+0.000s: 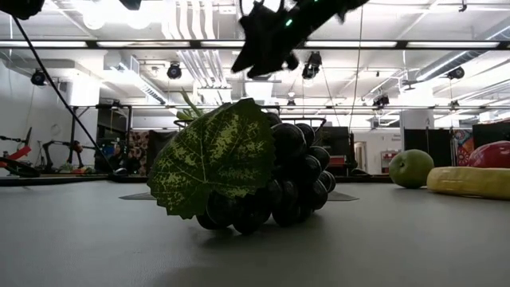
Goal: Build produce basket
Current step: Put the black grapes into the wire basket
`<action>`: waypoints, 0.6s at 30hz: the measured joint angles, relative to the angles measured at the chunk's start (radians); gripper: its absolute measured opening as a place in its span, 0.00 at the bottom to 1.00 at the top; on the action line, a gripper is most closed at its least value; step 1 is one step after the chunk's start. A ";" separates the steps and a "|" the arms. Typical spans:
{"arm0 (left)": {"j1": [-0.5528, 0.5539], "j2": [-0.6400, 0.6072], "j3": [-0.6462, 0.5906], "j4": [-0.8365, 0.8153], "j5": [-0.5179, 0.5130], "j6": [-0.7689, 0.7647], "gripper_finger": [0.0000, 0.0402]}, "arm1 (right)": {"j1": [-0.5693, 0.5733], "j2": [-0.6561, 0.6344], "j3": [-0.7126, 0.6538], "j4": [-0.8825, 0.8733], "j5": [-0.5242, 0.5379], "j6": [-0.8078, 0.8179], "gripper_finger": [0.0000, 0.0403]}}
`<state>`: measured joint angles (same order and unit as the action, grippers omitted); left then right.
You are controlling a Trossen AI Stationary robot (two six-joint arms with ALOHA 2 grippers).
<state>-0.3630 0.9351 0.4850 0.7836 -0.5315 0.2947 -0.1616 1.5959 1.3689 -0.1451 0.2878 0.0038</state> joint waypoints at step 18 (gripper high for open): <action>-0.014 0.384 0.048 0.240 0.083 -0.387 0.37 | 0.343 -0.379 -0.421 -0.002 -0.317 -0.188 0.62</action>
<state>-0.3765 1.3188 0.5332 1.0234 -0.4488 -0.0926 0.1814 1.2168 0.9478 -0.1471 -0.0292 -0.1845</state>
